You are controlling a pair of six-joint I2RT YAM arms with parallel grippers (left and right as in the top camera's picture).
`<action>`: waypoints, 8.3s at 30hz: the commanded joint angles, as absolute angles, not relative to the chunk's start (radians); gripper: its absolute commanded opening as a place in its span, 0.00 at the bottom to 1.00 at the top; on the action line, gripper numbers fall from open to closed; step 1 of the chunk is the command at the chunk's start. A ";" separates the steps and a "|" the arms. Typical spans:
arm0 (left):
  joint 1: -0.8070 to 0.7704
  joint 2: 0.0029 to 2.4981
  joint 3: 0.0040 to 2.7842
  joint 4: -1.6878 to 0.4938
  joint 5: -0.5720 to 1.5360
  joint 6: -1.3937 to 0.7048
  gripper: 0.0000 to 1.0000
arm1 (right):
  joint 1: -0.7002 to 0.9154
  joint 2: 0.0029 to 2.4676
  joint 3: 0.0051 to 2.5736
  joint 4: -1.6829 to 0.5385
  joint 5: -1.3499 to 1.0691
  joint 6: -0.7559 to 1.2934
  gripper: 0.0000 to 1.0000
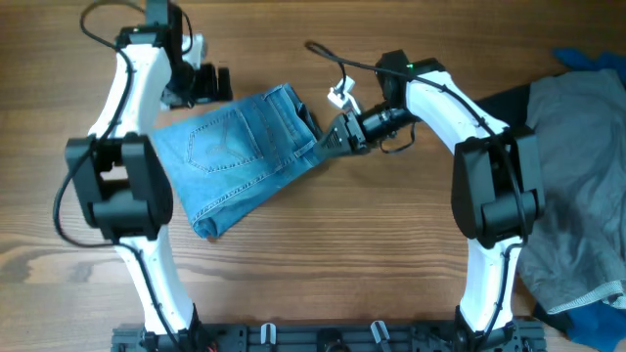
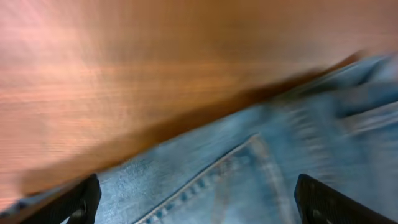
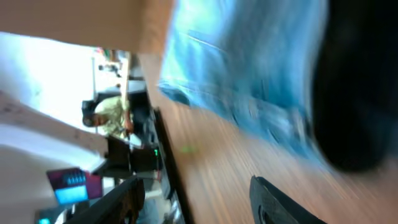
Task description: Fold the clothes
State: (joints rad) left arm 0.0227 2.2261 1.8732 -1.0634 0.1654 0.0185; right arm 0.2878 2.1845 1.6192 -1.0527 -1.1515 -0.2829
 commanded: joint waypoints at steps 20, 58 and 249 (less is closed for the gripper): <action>0.041 2.342 1.764 -1.353 0.200 -0.009 1.00 | 0.487 2.268 1.627 -0.771 -0.336 0.141 0.66; -0.021 2.194 1.635 -0.940 0.569 0.075 1.00 | 0.286 1.790 1.642 -1.138 0.049 0.190 0.84; -0.305 0.788 1.006 -0.849 -0.028 -0.243 1.00 | -0.110 0.667 0.806 -0.935 -0.172 0.429 1.00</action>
